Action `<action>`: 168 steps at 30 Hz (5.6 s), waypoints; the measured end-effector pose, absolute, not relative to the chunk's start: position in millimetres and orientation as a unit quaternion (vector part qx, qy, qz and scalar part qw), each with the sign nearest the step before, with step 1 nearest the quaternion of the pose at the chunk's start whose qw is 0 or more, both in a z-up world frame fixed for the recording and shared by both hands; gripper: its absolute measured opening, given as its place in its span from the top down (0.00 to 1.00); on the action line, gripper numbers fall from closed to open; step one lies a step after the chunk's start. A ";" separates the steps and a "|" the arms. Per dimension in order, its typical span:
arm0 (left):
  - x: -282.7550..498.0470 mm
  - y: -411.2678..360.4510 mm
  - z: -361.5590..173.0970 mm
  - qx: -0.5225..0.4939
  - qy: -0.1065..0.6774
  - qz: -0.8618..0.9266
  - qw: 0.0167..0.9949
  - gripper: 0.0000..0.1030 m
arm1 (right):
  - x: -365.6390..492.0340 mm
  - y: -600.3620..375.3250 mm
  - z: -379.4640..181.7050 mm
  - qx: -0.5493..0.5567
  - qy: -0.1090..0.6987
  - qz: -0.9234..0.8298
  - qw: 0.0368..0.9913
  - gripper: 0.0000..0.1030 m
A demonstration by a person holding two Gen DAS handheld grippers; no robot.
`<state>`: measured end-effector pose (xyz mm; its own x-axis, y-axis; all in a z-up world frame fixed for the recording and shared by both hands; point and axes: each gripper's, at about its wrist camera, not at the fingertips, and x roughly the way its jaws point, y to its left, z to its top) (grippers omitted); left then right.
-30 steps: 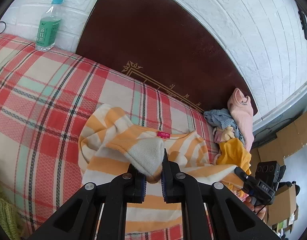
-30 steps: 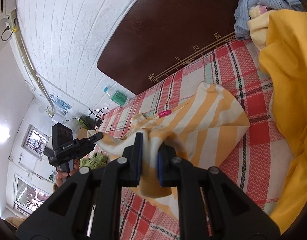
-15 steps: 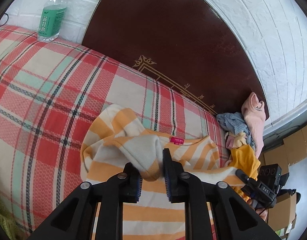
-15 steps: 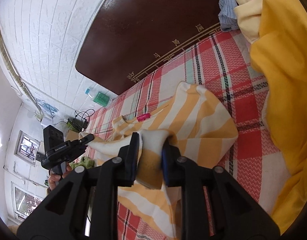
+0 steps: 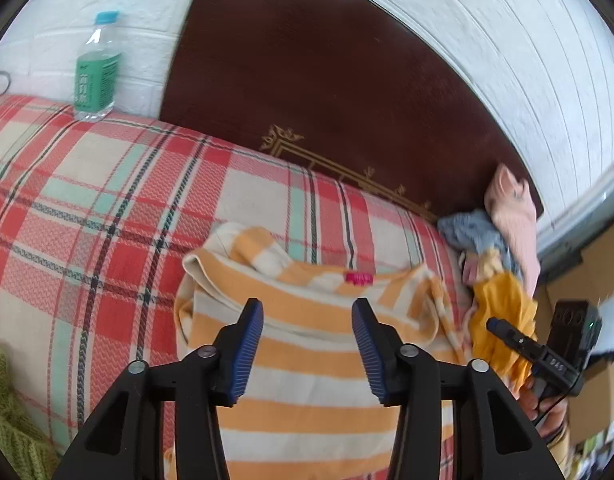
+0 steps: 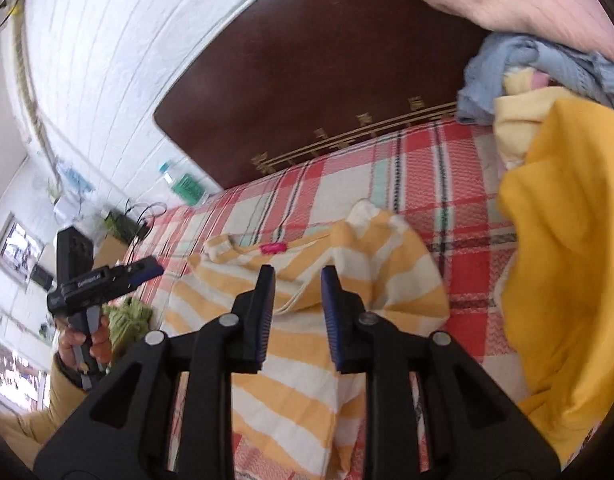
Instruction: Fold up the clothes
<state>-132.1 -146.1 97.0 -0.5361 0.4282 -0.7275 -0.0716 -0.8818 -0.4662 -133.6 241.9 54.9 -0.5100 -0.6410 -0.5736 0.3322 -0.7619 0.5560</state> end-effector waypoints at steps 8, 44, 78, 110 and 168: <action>-122.0 -97.8 62.2 -0.520 -0.113 0.822 0.202 0.49 | -144.6 166.9 8.9 0.482 -0.090 -0.808 0.328 0.75; -143.0 -89.0 73.7 -0.478 -0.061 0.854 0.196 0.40 | -251.1 120.6 -0.5 0.484 -0.159 -0.812 0.286 0.74; -183.1 -140.3 86.0 -0.407 -0.123 0.902 0.073 0.40 | -138.4 199.2 7.7 0.462 -0.154 -0.818 0.305 0.57; -5.7 100.3 34.0 -0.419 0.185 0.844 0.280 0.34 | -149.2 279.6 -25.7 0.437 -0.284 -0.822 0.230 0.41; 21.9 -150.5 77.3 -0.371 -0.243 0.885 0.143 0.85 | -205.9 -23.4 31.1 0.481 -0.158 -0.797 0.330 0.86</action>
<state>21.9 -150.5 77.3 -0.6833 0.4340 -0.5872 -0.0724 -0.8405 -0.5369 -205.9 -23.4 31.1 -0.3206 -0.6776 -0.6619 0.3729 -0.7326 0.5694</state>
